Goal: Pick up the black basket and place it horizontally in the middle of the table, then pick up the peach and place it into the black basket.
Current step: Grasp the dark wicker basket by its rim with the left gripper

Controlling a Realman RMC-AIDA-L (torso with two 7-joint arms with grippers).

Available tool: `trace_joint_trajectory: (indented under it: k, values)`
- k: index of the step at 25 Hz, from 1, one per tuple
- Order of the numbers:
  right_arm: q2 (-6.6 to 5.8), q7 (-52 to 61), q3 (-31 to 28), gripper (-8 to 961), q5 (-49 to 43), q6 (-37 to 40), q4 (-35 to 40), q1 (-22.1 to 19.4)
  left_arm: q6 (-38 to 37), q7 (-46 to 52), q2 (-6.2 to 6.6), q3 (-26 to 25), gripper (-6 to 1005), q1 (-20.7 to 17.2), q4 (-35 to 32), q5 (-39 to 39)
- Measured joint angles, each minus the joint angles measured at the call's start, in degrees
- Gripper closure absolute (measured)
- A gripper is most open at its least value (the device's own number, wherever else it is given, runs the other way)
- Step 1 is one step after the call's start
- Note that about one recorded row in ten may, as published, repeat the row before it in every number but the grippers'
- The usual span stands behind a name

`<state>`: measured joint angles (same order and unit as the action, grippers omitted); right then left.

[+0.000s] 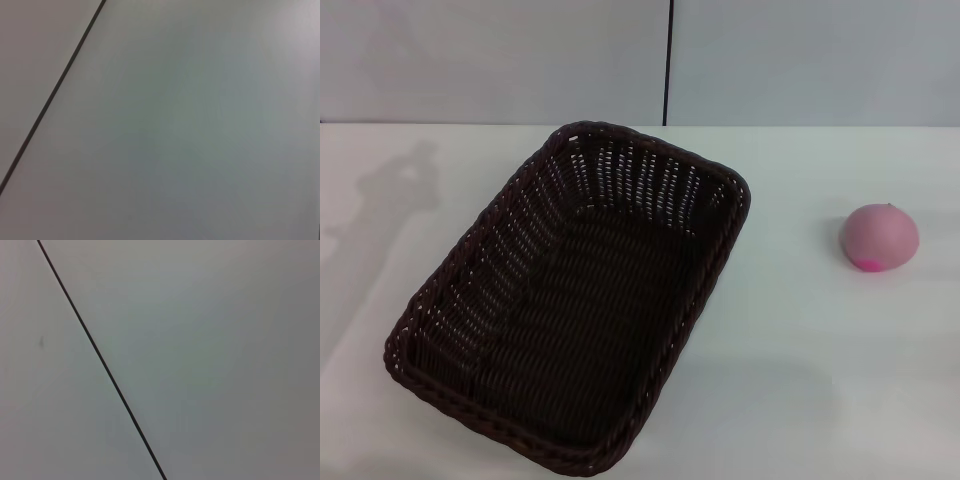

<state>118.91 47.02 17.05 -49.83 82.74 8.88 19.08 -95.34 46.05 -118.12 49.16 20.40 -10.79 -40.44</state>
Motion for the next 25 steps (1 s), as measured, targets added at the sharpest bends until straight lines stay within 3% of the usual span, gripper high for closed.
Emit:
trace_joint_trajectory:
  k: [4,11,16,19,21,23,25]
  values:
    - [0.0,0.0,0.0,468,0.0,0.0,0.0,0.0,0.1,0.0,-0.02,-0.1,940,0.0,0.0,0.1]
    - [0.0,0.0,0.0,469,0.0,-0.1,0.0,0.1,0.2,0.4,-0.27,-0.5,652,0.1,0.3,0.5]
    - [0.0,0.0,0.0,469,0.0,-0.1,0.0,0.1,0.2,1.2,-0.13,-0.2,550,0.2,0.1,0.3]
    - [0.0,0.0,0.0,469,0.0,-0.1,-0.2,0.1,1.3,11.0,1.33,0.6,489,0.9,-4.2,-2.5]
    - [0.0,0.0,0.0,470,0.0,-0.1,-0.5,0.2,1.3,11.0,1.33,0.6,449,0.9,-4.2,-2.5]
    - [0.0,0.0,0.0,470,0.0,-0.1,-0.7,0.2,5.8,28.4,4.31,1.7,408,1.8,-15.3,-13.0]
    - [0.0,0.0,0.0,470,0.0,-0.1,-0.7,0.2,7.4,36.9,6.06,1.7,331,2.9,-20.9,-20.3]
